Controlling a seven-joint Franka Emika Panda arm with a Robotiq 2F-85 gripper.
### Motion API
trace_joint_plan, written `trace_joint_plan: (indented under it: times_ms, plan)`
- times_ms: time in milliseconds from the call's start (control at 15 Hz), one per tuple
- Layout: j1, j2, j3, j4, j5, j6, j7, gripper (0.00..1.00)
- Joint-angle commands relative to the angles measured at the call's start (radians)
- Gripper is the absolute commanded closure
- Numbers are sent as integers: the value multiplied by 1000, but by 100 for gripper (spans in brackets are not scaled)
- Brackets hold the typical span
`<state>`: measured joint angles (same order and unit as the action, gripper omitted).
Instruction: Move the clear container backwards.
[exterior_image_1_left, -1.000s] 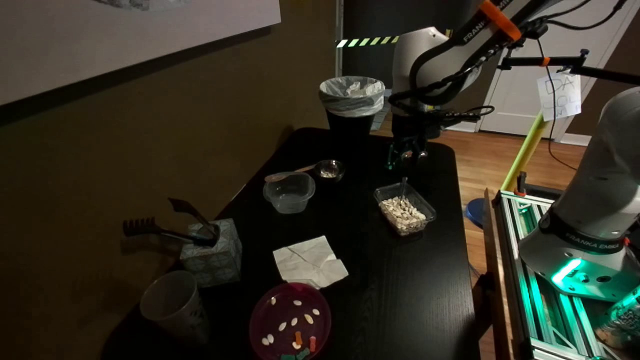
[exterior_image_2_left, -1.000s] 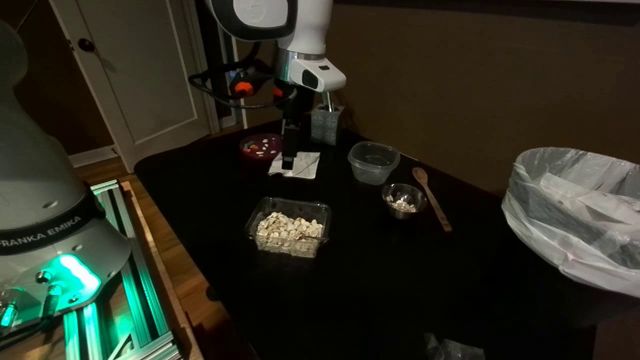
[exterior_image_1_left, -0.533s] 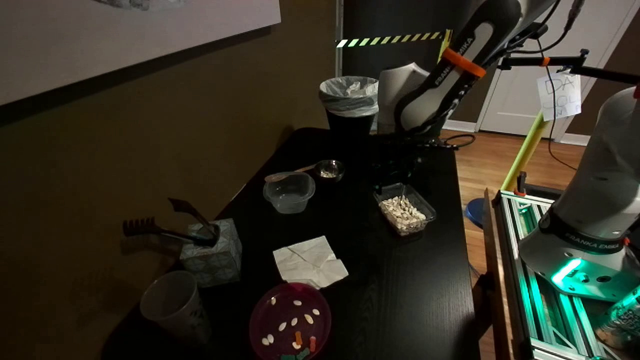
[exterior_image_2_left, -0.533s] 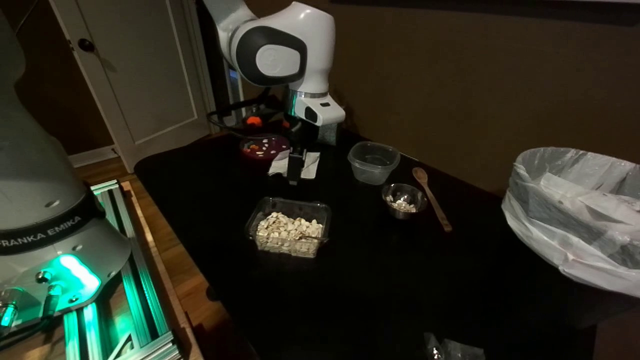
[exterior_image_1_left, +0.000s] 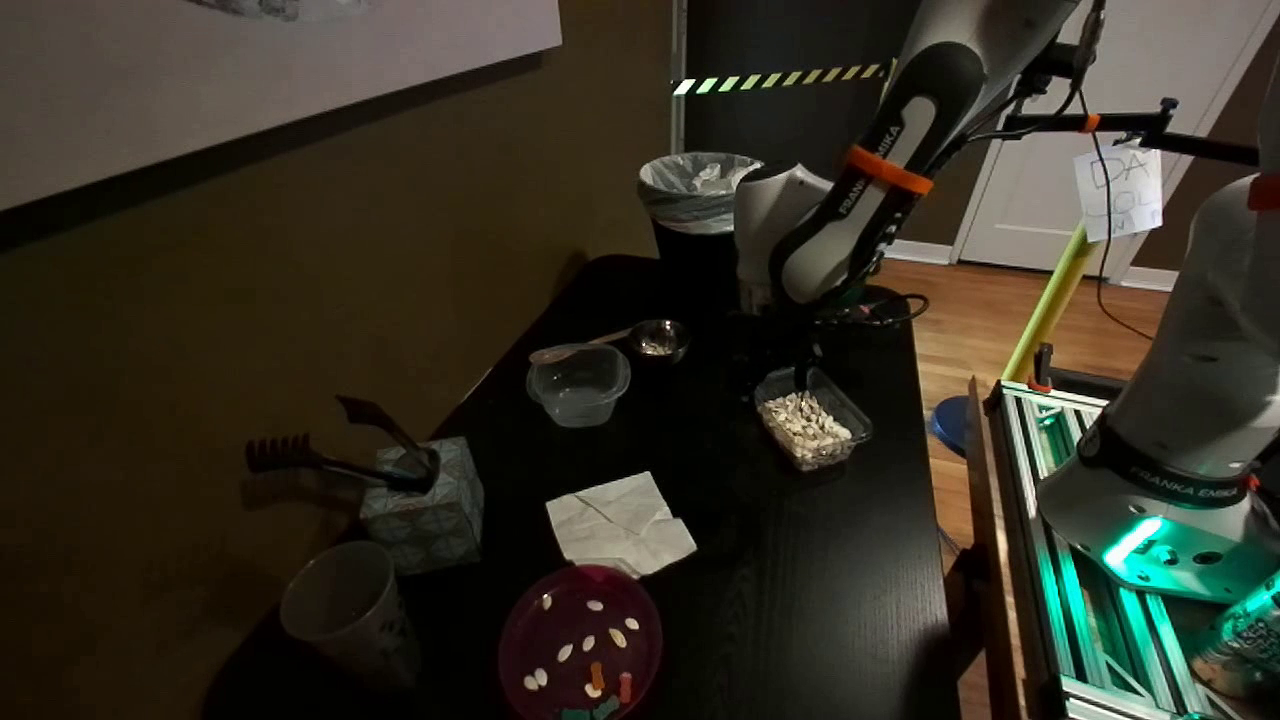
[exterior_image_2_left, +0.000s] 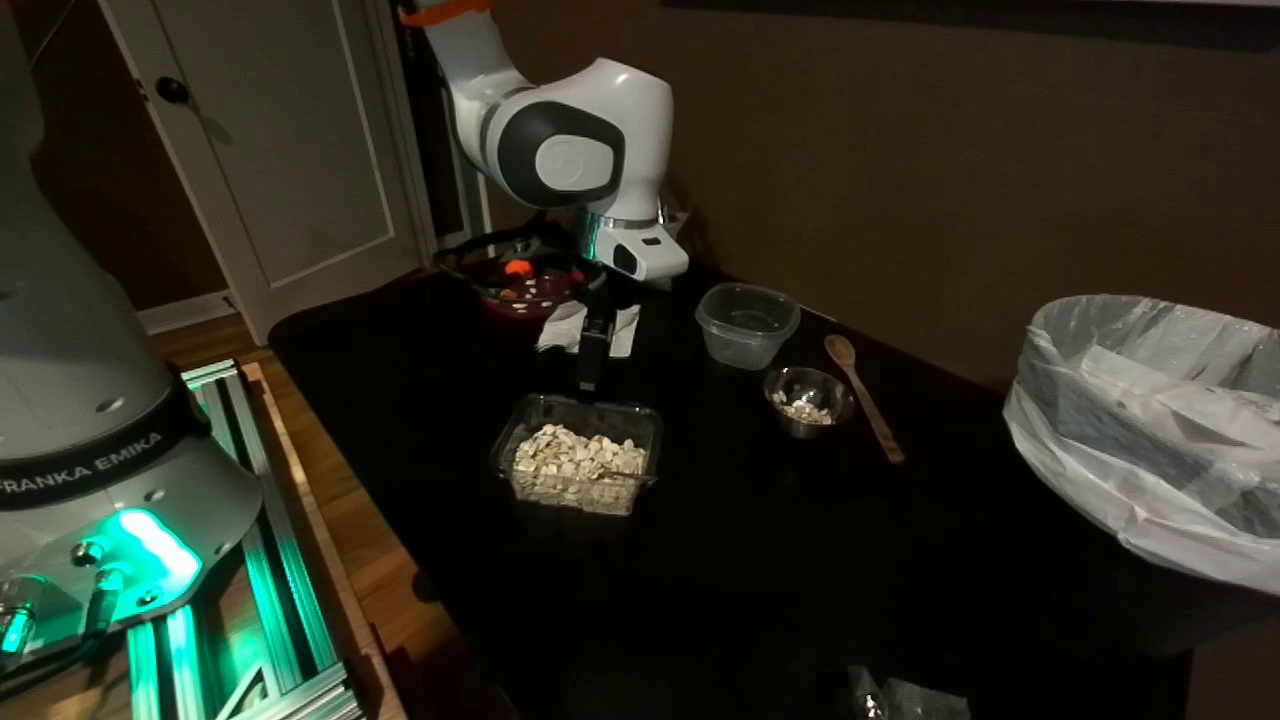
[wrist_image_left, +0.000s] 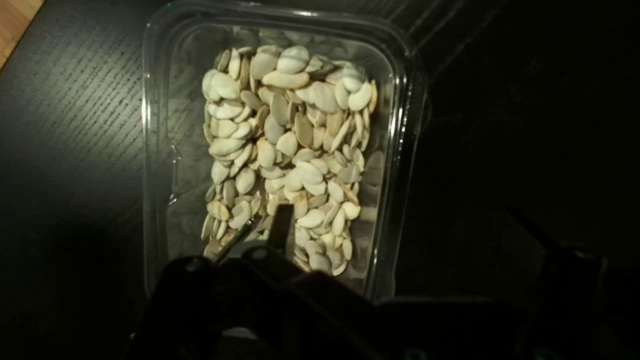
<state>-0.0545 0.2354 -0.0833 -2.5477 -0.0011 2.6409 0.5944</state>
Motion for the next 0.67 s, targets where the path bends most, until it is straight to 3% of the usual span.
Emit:
trace_joint_plan:
  times_ms: [0,400,467,533,600]
  plan:
    - [73,59,-69,35,-72,46,100,0]
    - [142,183,-132,126,-125,38,199,1]
    - [148,200,-134,137,-115,38,203,10]
    - [155,215,-139,146,-110,37,208,12]
    - [154,226,-136,152,-96,39,207,23]
